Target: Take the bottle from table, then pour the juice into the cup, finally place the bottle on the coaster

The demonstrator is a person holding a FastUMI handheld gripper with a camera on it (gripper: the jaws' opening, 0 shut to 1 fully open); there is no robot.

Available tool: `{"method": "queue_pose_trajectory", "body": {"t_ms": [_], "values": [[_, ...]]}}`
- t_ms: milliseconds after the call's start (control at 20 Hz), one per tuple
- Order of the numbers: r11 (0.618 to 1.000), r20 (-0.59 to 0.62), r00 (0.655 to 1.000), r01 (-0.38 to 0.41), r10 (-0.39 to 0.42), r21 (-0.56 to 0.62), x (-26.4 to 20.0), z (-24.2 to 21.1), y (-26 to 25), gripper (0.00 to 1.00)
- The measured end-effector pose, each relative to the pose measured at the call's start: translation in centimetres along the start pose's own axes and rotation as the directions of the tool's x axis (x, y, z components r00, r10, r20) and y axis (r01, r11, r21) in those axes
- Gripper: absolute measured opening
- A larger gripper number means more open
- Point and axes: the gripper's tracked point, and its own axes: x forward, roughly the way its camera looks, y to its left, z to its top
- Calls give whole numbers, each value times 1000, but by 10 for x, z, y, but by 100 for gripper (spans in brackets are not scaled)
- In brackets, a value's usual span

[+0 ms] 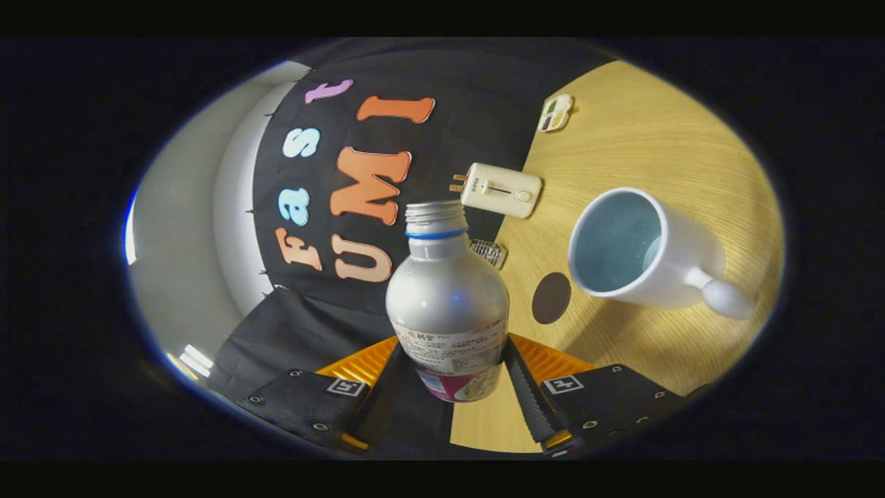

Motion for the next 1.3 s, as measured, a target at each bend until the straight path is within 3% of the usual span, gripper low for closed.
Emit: {"method": "queue_pose_trajectory", "body": {"t_ms": [650, 1300], "values": [[959, -88, 996, -2, 28, 283, -4, -7, -6, 78], [910, -77, 996, -18, 55, 414, -10, -3, -7, 78]]}}
